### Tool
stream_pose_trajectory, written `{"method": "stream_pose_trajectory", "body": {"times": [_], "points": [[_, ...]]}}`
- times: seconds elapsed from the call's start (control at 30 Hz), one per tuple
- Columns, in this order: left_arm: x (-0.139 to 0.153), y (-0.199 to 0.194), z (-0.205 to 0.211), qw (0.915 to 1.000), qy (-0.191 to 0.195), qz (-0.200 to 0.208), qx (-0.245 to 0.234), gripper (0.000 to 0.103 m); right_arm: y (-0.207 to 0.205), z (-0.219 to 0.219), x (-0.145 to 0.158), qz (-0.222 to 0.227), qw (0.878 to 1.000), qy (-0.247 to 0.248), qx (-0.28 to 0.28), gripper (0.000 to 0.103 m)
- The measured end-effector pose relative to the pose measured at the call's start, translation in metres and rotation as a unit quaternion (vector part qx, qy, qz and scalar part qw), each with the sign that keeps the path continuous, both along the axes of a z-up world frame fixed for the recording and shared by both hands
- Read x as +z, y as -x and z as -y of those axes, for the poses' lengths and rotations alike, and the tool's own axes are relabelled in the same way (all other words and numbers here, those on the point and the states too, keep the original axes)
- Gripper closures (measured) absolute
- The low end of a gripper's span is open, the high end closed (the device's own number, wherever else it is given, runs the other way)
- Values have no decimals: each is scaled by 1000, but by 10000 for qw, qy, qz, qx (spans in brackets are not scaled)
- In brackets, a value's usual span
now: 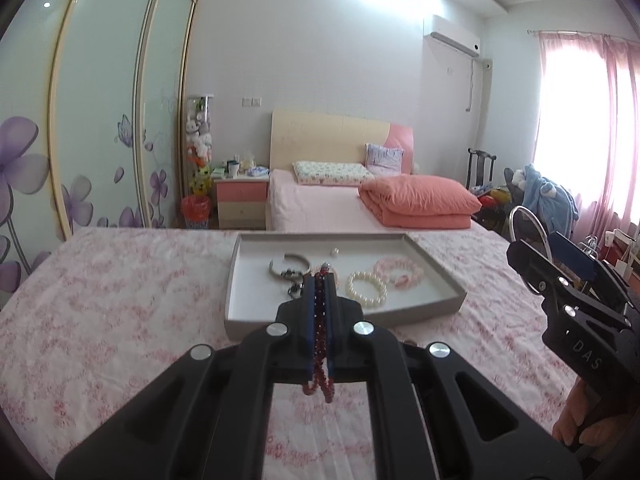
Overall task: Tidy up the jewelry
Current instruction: 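Carry the red necklace left and silver bangle right into the tray, open both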
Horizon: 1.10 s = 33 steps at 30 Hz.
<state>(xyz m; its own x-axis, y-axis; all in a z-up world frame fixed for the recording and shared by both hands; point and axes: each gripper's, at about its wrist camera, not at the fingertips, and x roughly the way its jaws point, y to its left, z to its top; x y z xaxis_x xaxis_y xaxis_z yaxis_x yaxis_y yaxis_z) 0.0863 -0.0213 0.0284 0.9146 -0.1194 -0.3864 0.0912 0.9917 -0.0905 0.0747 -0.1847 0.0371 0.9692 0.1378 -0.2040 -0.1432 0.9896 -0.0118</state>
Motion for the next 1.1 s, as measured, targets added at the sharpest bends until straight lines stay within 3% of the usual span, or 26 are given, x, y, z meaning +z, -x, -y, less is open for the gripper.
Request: {"method": "stream_pose_trajectory", "body": {"times": [0.37,0.73,0.9,1.1], "points": [[15,-21,3,9997,-157,180,42,98,-16,1,11,266,9996,-85,-21,32],[14,-62,2,10000,-86,10,38,98,-47,2,13,272,9994,-213,-76,32],[10,-98,0,9999,-33,-91,27,98,-80,3,1,-26,9996,-263,-91,32],[-12,-146,-5,9990,47,-441,-48,98,-130,-4,-30,-776,9967,-241,0,32]]}}
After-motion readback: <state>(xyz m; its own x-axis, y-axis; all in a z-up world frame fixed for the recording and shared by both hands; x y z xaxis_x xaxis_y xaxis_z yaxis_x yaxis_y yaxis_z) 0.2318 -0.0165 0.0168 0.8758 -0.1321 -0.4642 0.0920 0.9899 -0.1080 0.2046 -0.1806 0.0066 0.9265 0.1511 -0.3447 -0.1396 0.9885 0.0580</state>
